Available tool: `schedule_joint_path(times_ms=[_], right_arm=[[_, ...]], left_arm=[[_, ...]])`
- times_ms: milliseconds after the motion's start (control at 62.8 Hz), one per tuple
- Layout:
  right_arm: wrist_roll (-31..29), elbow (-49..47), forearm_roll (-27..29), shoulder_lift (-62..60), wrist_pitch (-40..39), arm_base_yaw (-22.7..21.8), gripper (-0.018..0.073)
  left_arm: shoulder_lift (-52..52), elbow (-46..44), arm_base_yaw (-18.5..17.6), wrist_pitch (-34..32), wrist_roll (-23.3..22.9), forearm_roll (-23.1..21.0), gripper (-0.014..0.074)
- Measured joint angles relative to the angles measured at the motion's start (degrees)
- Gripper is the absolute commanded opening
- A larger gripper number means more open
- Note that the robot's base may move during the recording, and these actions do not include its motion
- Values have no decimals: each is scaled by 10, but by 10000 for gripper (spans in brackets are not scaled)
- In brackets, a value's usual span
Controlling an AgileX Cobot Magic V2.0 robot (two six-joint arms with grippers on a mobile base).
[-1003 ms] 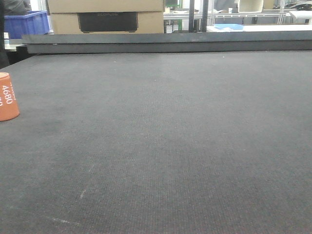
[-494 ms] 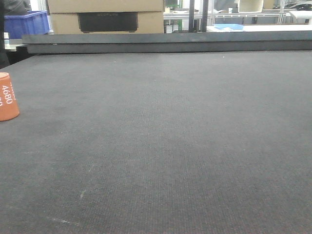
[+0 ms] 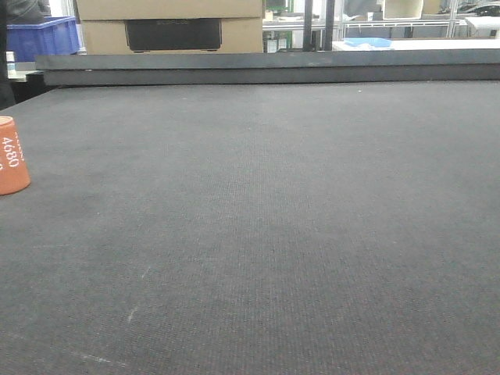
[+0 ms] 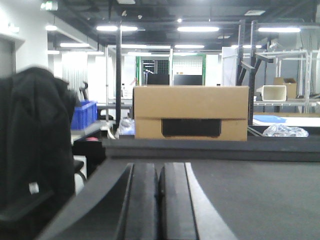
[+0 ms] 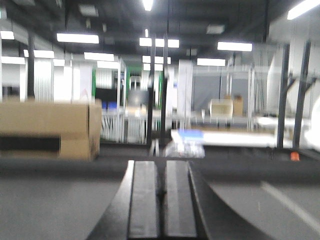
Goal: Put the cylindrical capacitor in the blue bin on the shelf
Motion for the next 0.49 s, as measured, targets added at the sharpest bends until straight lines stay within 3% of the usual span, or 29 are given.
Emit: schedule_joint_path(times_ms=[127, 207, 271, 382, 494], right_arm=[[0, -92, 1, 87, 19, 0, 251], [0, -132, 1, 146, 24, 0, 446], [0, -157, 0, 195, 27, 0, 546], [0, -189, 0, 281, 27, 0, 568], [0, -196, 0, 343, 19, 0, 569]], left_arm=[[65, -106, 0, 84, 0, 19, 57], [111, -152, 0, 102, 0, 24, 216], [147, -179, 0, 108, 0, 24, 365], [206, -204, 0, 113, 0, 14, 551], [236, -205, 0, 120, 0, -15, 602]])
